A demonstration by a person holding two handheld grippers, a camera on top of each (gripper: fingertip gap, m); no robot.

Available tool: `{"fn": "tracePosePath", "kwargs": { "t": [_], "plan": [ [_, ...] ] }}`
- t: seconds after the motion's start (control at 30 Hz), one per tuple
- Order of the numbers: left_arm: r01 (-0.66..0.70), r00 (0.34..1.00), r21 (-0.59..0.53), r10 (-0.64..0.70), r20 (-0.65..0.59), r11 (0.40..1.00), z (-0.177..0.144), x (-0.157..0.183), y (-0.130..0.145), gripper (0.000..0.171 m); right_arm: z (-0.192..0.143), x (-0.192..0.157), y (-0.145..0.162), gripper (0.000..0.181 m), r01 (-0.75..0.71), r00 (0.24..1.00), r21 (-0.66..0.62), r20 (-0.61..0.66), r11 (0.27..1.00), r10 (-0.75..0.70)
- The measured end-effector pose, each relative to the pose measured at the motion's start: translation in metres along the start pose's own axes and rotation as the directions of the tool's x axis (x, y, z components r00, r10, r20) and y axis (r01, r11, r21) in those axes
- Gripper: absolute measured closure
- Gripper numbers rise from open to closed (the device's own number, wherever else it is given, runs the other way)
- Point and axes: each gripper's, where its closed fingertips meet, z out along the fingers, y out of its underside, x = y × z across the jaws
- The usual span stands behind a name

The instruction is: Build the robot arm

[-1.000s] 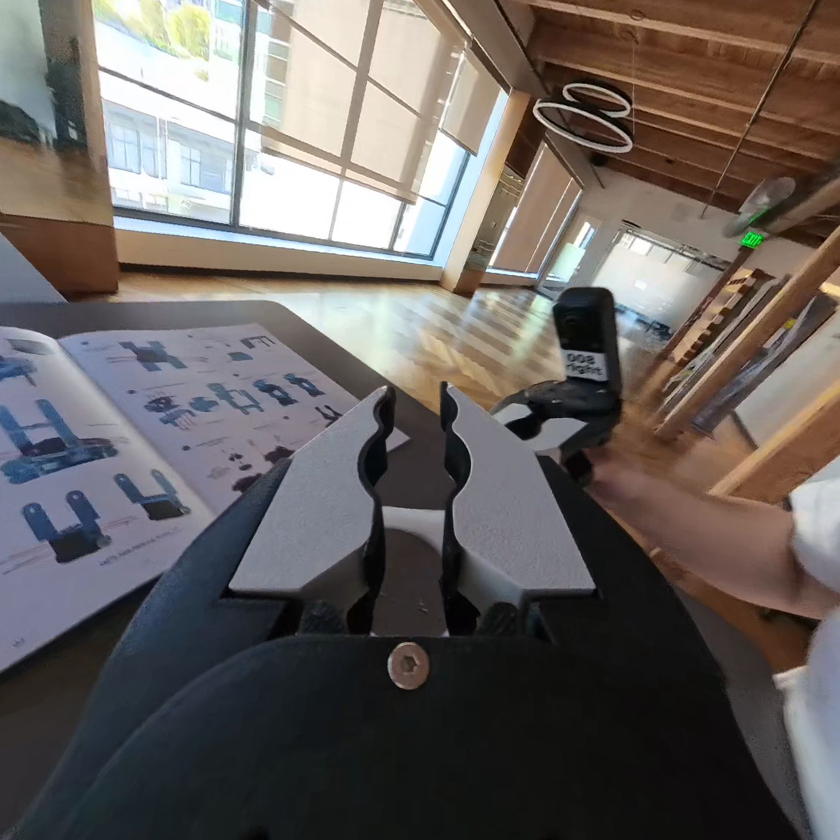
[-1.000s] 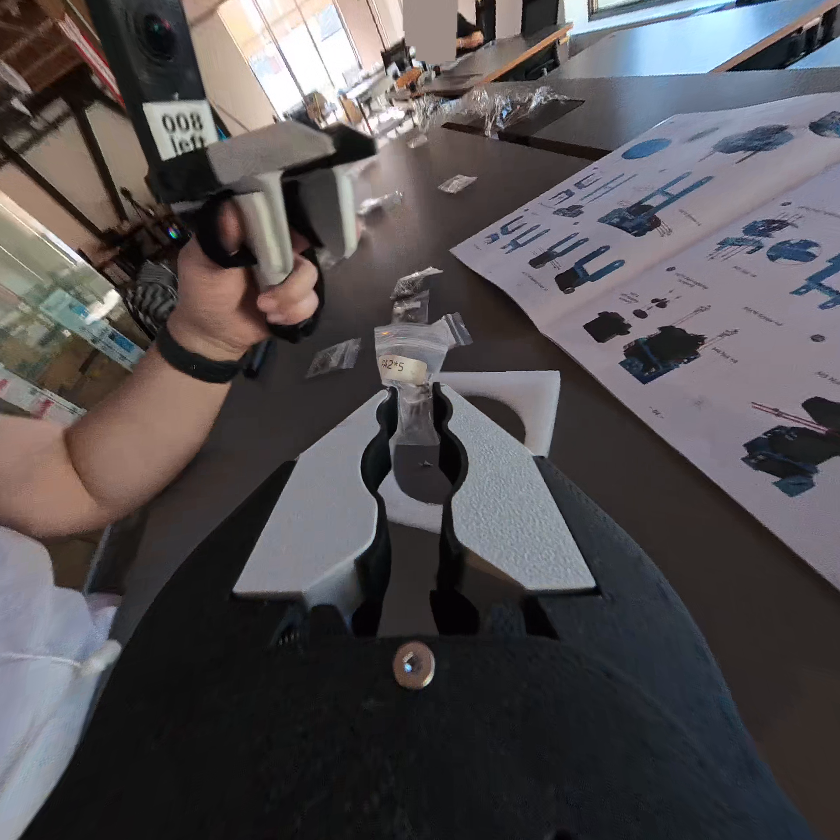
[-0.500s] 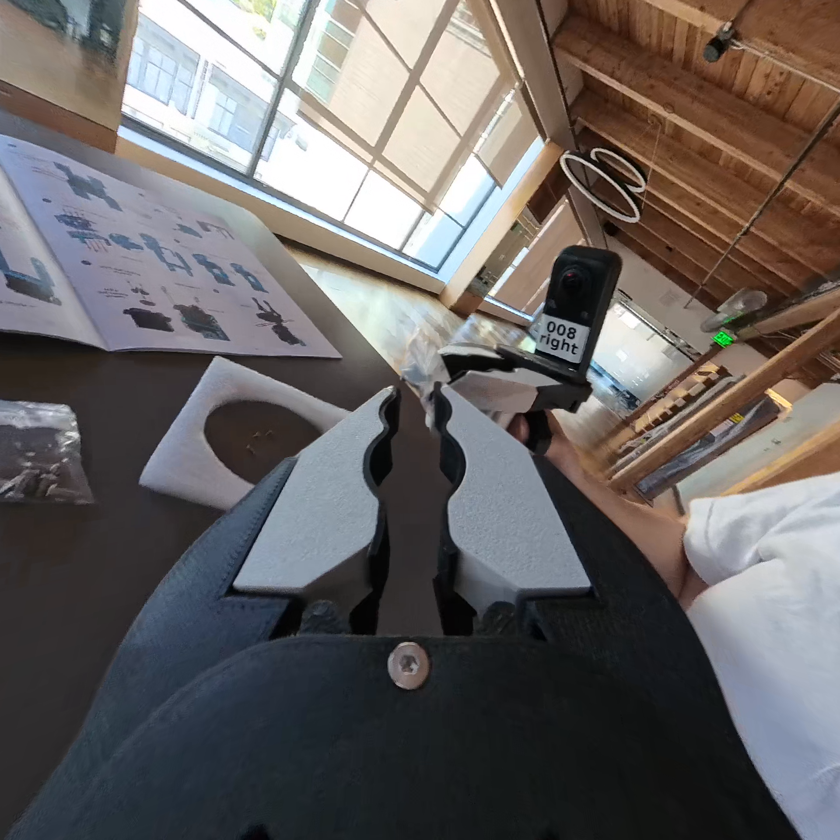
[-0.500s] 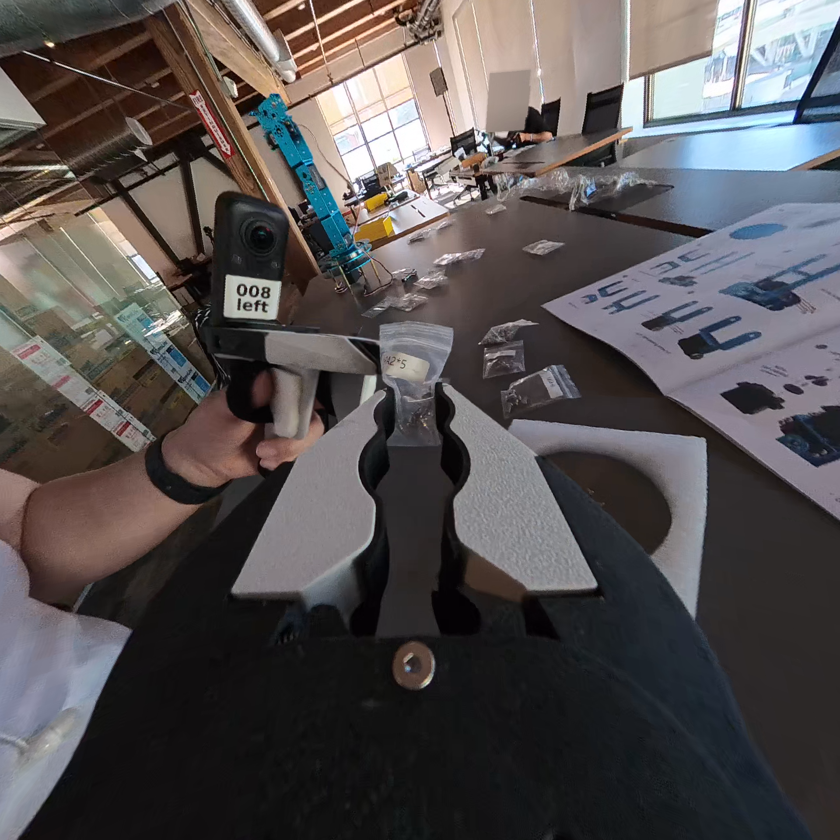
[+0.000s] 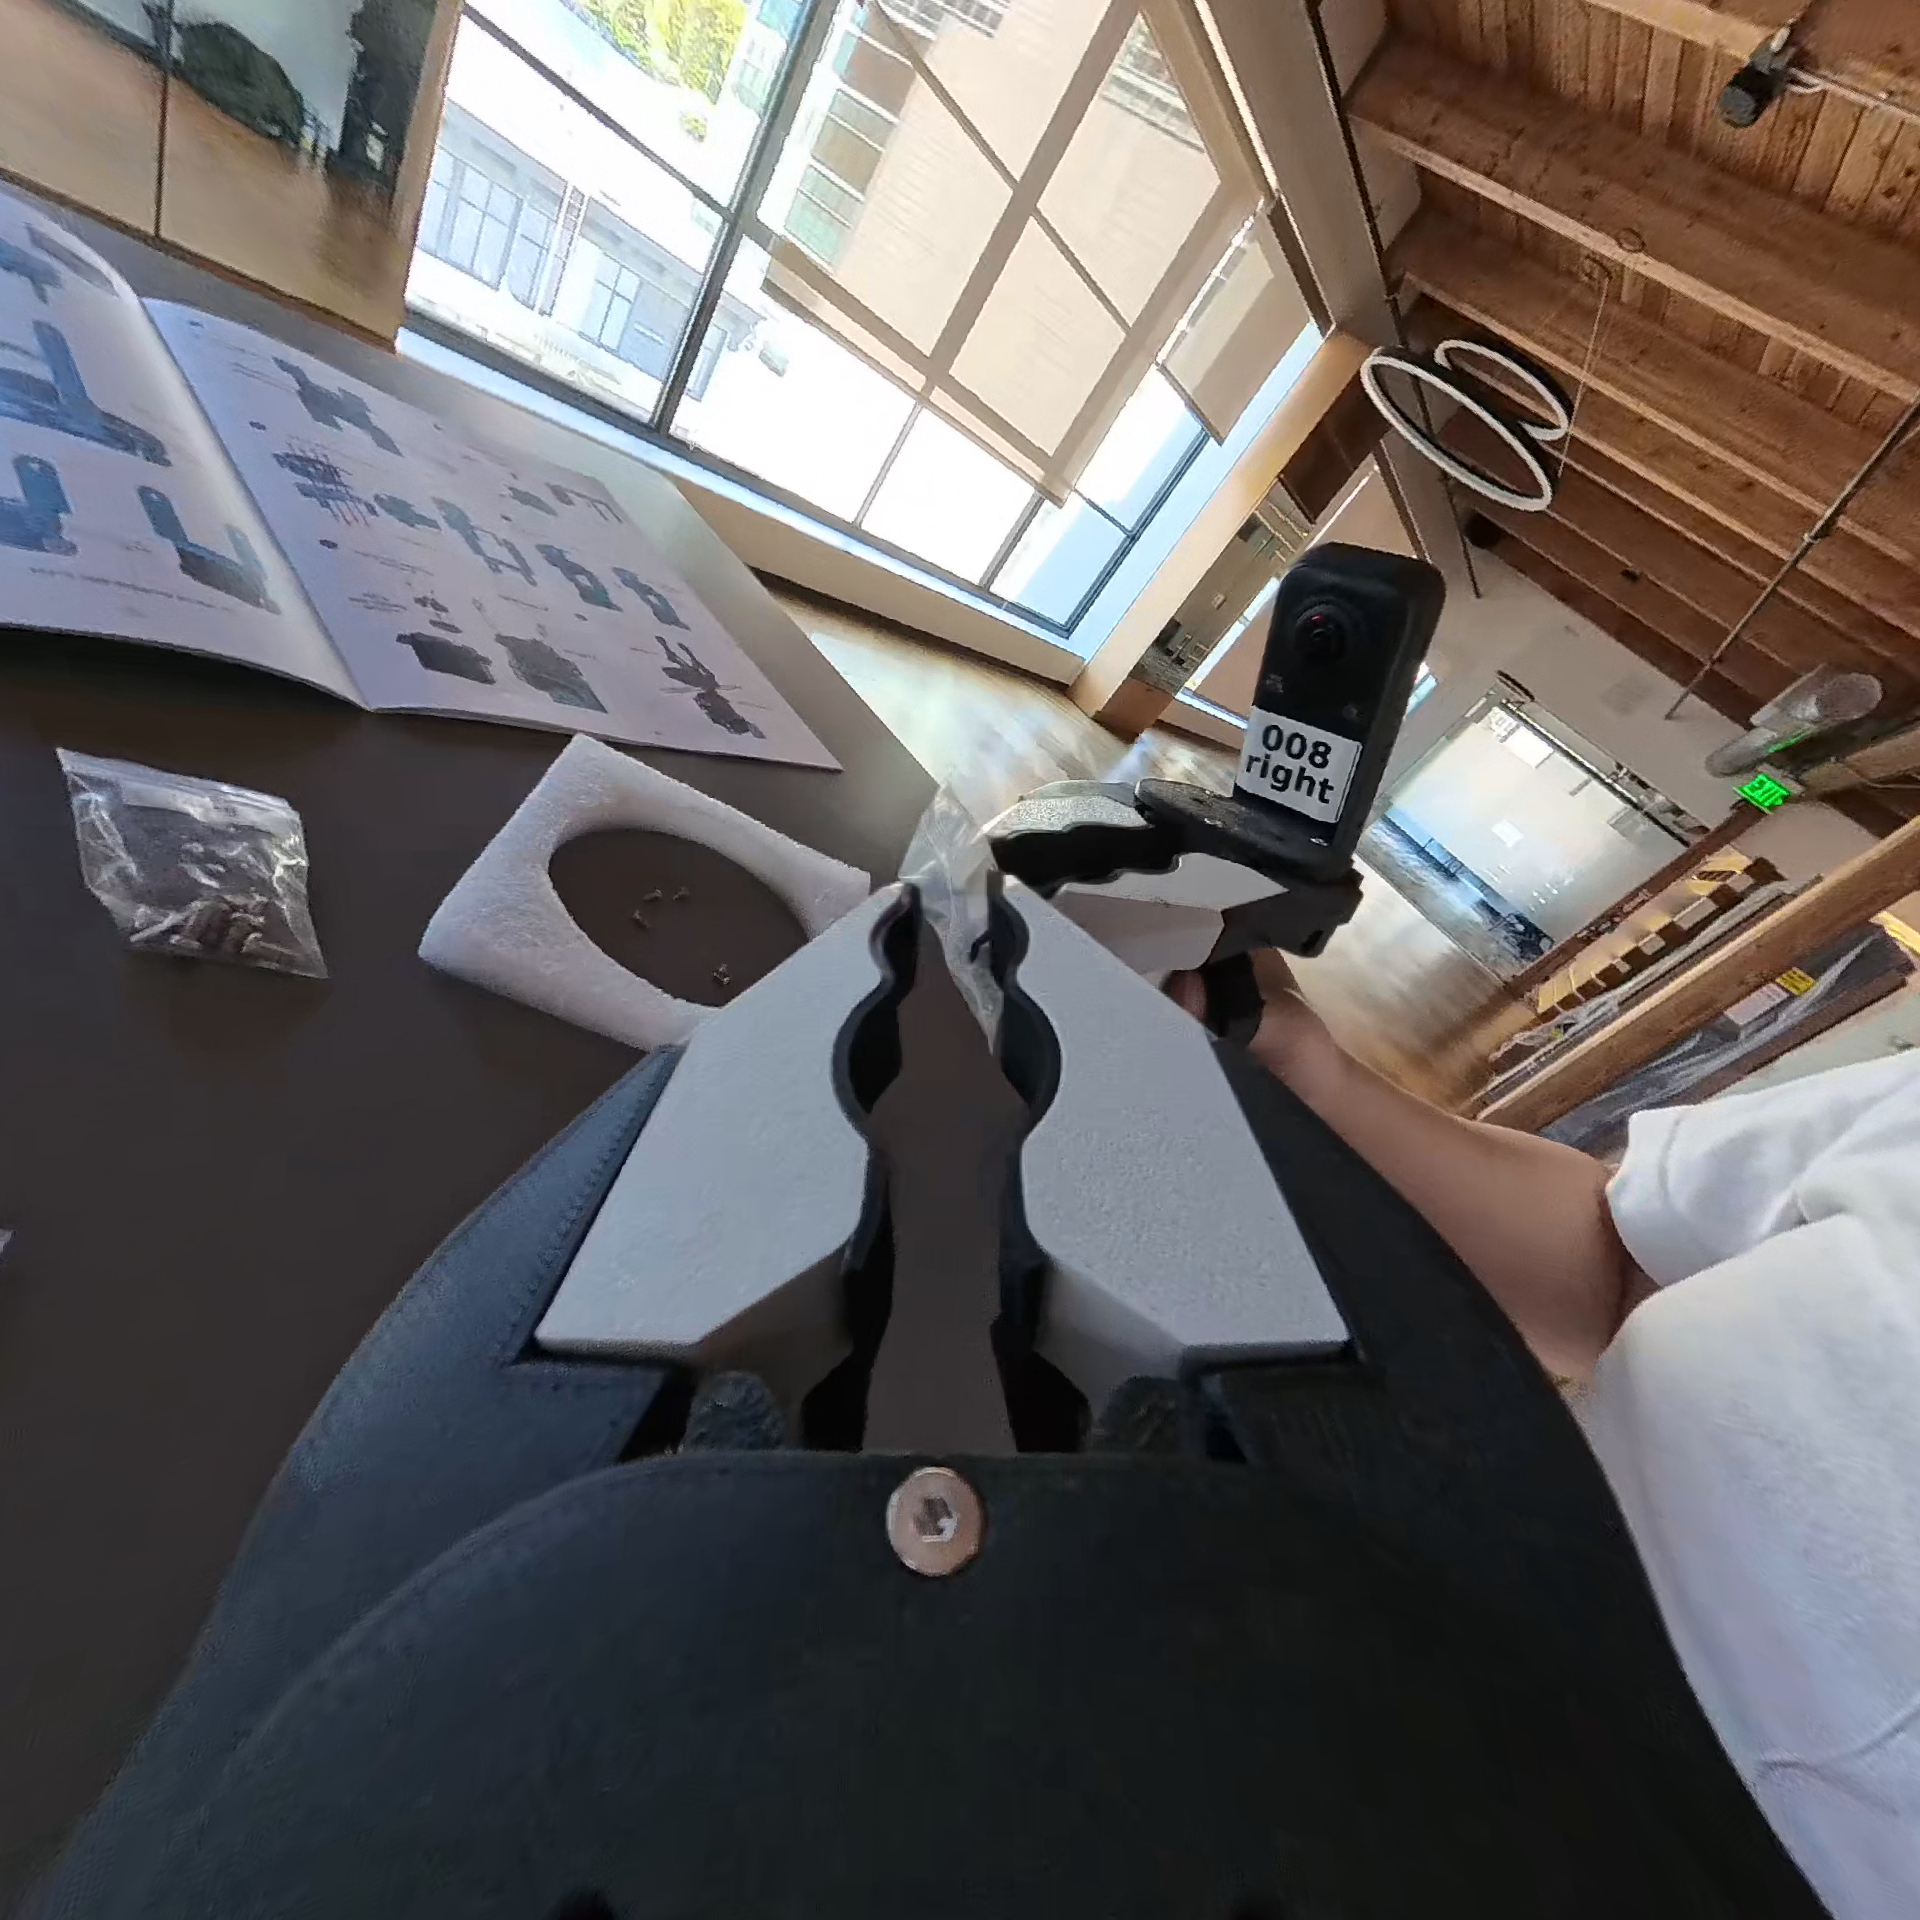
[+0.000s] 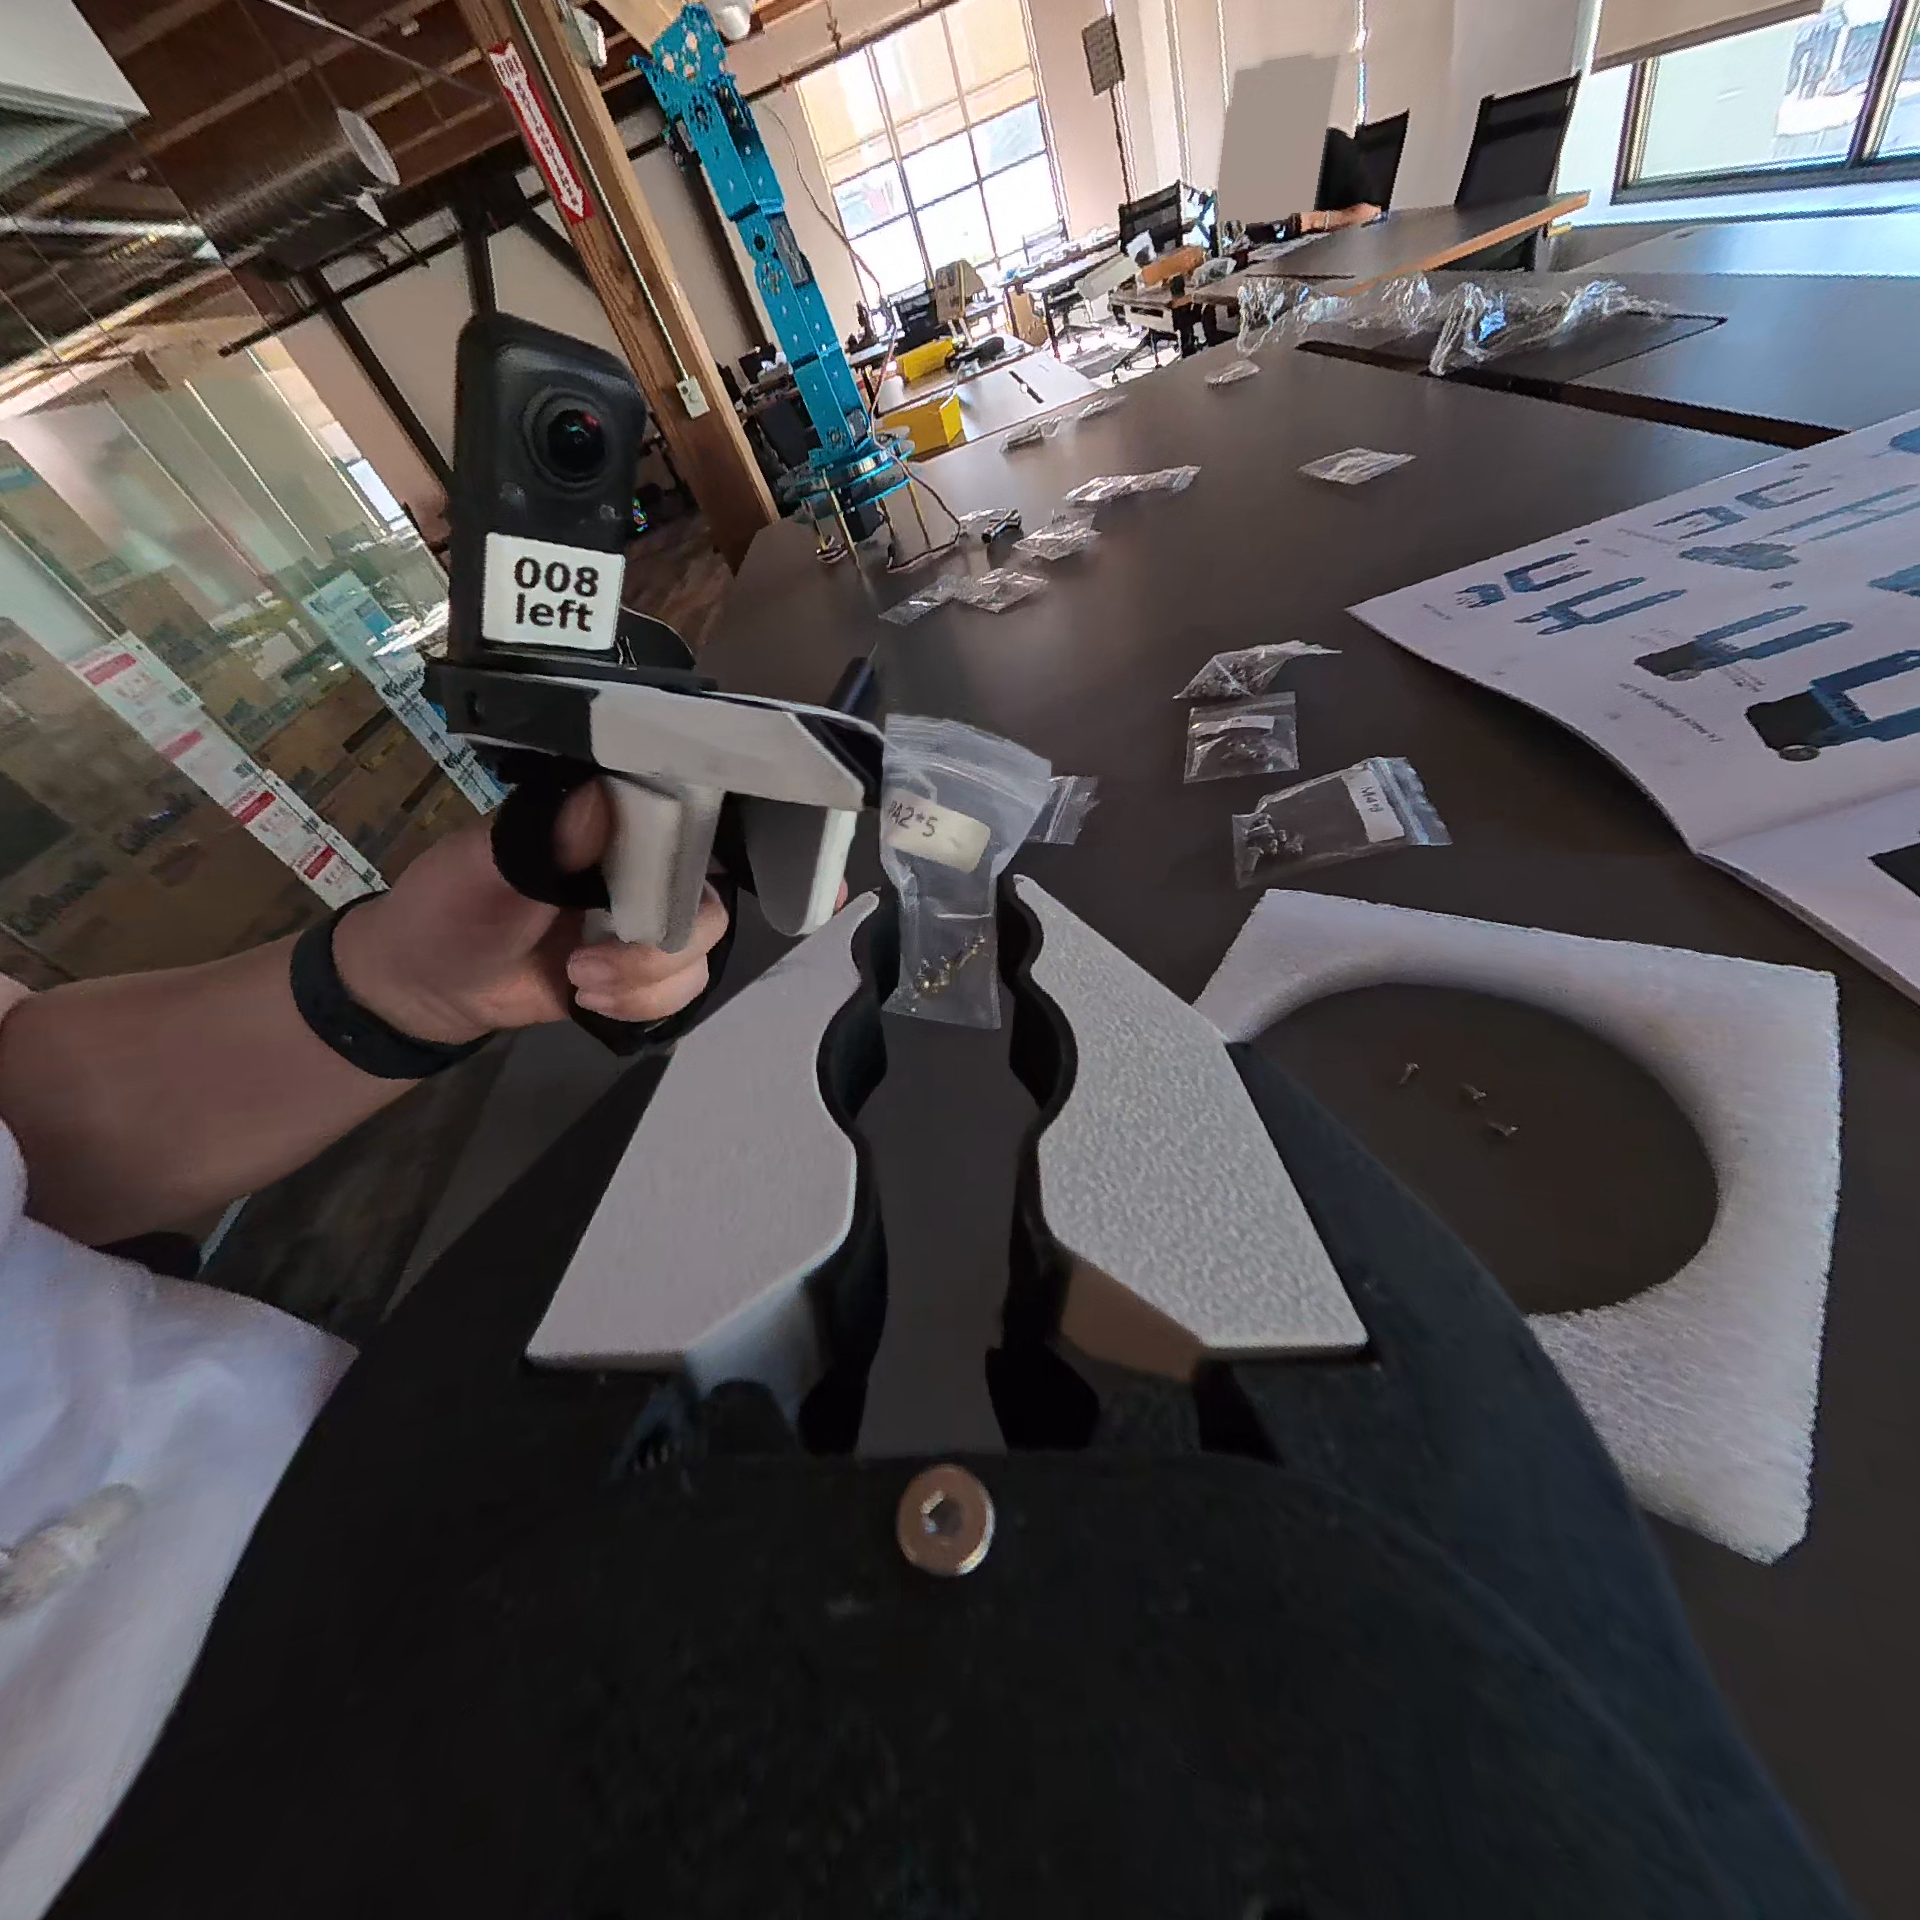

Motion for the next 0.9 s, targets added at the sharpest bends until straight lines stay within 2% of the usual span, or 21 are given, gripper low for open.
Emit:
{"fn": "tracePosePath", "kwargs": {
  "t": [0.07, 0.13, 0.2, 0.3, 0.37, 0.43, 0.47, 0.53, 0.63, 0.73, 0.8, 0.9],
  "plan": [
    [0.003, 1.000, -0.007, -0.003, 0.011, 1.000, -0.001, -0.004, 0.002, 0.160, 0.002, -0.001, 0.004, 0.163, -0.003, 1.000, -0.009, 0.014, 1.000, 0.003],
    [-0.003, 1.000, -0.003, 0.003, 0.008, 1.000, -0.001, -0.006, 0.001, 0.171, 0.003, 0.000, 0.008, 0.162, 0.005, 1.000, -0.022, 0.014, 1.000, -0.004],
    [-0.012, 1.000, -0.020, 0.012, 0.010, 1.000, 0.001, -0.008, 0.003, 0.171, 0.004, 0.002, 0.011, 0.162, 0.008, 1.000, -0.031, 0.009, 0.999, -0.008],
    [-0.035, 0.999, -0.043, 0.035, 0.006, 0.998, 0.002, -0.008, 0.002, 0.171, 0.002, 0.002, 0.015, 0.151, 0.002, 0.999, -0.063, 0.045, 0.998, 0.001],
    [-0.074, 0.997, -0.057, 0.075, 0.018, 0.996, -0.001, -0.010, 0.001, 0.171, -0.004, 0.009, 0.014, 0.142, 0.048, 0.998, -0.106, 0.054, 0.993, -0.043],
    [-0.121, 0.992, -0.068, 0.123, 0.026, 0.990, -0.007, -0.011, -0.002, 0.171, -0.015, 0.022, 0.008, 0.149, 0.114, 0.992, -0.159, 0.075, 0.981, -0.103],
    [-0.145, 0.988, -0.073, 0.148, 0.032, 0.987, -0.010, -0.011, -0.003, 0.171, -0.020, 0.034, 0.008, 0.156, 0.145, 0.989, -0.210, 0.072, 0.967, -0.133],
    [-0.195, 0.979, -0.087, 0.199, 0.042, 0.977, -0.016, -0.013, -0.004, 0.171, -0.026, 0.070, 0.011, 0.158, 0.220, 0.974, -0.325, 0.019, 0.920, -0.226],
    [-0.251, 0.963, -0.123, 0.260, 0.065, 0.960, -0.021, -0.018, -0.002, 0.171, -0.024, 0.098, 0.024, 0.160, 0.285, 0.955, -0.466, 0.059, 0.838, -0.292],
    [-0.273, 0.956, -0.143, 0.285, 0.074, 0.951, -0.024, -0.021, 0.000, 0.171, -0.020, 0.108, 0.045, 0.163, 0.296, 0.952, -0.590, 0.115, 0.751, -0.285],
    [-0.275, 0.955, -0.145, 0.288, 0.072, 0.950, -0.025, -0.022, 0.001, 0.171, -0.017, 0.117, 0.053, 0.165, 0.302, 0.946, -0.638, 0.108, 0.709, -0.306],
    [-0.281, 0.953, -0.150, 0.294, 0.073, 0.948, -0.025, -0.022, 0.003, 0.171, -0.013, 0.120, 0.057, 0.169, 0.281, 0.954, -0.655, 0.111, 0.702, -0.278]
  ]
}}
